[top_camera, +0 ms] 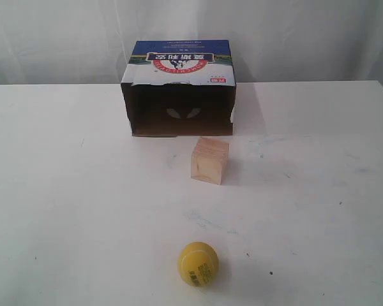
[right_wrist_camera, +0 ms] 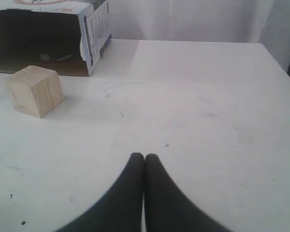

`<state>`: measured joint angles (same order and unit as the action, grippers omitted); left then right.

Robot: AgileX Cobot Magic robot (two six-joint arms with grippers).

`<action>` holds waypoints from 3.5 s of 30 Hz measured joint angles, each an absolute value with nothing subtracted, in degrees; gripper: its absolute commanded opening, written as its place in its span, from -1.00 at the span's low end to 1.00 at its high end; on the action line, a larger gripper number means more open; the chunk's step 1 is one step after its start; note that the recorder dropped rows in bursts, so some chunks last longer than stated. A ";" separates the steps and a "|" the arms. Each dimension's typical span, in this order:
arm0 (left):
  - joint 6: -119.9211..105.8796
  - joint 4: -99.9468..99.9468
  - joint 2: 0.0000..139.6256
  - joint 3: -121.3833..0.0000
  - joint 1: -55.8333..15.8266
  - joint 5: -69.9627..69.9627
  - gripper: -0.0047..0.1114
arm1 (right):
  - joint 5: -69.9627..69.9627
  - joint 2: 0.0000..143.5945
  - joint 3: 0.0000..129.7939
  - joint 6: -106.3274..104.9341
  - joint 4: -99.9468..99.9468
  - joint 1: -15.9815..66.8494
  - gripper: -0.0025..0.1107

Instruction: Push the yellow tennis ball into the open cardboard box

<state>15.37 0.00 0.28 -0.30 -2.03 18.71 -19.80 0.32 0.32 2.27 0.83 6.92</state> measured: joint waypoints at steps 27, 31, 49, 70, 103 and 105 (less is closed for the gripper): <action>15.37 0.00 0.28 -0.30 -2.03 18.71 -0.92 | -36.97 20.74 35.36 -9.02 27.55 6.92 -0.96; 15.37 0.00 0.28 -0.30 -2.03 18.71 -0.92 | -43.47 32.45 42.21 -21.15 32.55 10.45 -0.96; 15.37 0.00 0.28 -0.30 -2.03 18.71 -0.92 | -43.19 77.54 53.71 -29.55 25.72 39.79 -0.96; 15.37 0.00 0.28 -0.30 -2.03 18.71 -0.92 | -39.39 89.34 54.06 -29.21 25.03 44.52 -0.96; 15.37 0.00 0.28 -0.30 -2.03 18.71 -0.92 | -39.45 91.55 54.06 -25.26 18.77 44.52 -0.96; 15.37 0.00 0.28 -0.30 -2.03 18.71 -0.92 | -39.45 91.55 54.06 -25.02 18.66 44.52 -0.96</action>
